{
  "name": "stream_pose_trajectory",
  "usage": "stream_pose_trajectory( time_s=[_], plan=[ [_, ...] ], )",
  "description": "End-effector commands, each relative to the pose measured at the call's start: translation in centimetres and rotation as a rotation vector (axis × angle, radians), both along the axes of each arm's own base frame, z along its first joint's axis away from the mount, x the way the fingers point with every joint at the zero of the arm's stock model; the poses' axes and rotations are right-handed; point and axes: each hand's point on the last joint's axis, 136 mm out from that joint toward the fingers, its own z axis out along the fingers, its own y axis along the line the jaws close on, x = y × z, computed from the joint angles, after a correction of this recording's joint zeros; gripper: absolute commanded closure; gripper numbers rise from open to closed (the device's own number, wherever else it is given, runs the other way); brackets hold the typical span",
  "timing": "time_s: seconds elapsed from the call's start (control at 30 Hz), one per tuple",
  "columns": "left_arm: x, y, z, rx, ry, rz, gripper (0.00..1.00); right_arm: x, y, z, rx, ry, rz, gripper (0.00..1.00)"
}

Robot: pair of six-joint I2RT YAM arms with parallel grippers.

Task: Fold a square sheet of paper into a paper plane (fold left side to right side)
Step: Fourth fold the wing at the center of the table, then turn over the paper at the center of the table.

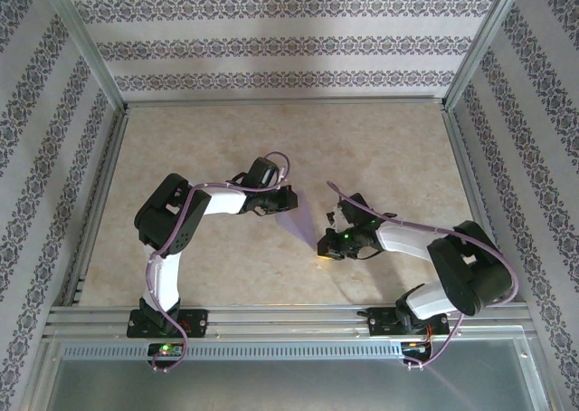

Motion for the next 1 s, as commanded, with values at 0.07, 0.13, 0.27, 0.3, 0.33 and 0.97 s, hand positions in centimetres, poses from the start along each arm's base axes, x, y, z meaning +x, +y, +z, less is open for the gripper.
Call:
stream_pose_trajectory(
  time_s=[0.07,0.13,0.27,0.3,0.33,0.97],
  plan=[
    [1.2,-0.5,3.2,-0.064,-0.046,0.012,0.84,1.8,-1.1,4.5,0.053,-0.104,-0.008,0.77],
    [1.6,-0.9,5.5,-0.118,-0.075,0.013,0.8,3.0,-1.5,5.4,0.078,-0.152,-0.017,0.67],
    [2.1,0.0,9.7,-0.17,-0.148,0.04,0.75,6.1,-1.6,6.5,0.122,-0.224,-0.015,0.58],
    [2.0,0.5,10.3,-0.164,-0.16,0.053,0.73,6.7,-1.5,6.6,0.13,-0.241,-0.01,0.57],
    [1.8,1.3,10.8,-0.153,-0.172,0.066,0.71,7.5,-1.3,6.7,0.135,-0.258,-0.005,0.56],
    [-4.1,10.6,10.7,-0.041,-0.158,0.247,0.57,13.2,2.5,1.6,0.198,-0.271,0.121,0.63]
  ],
)
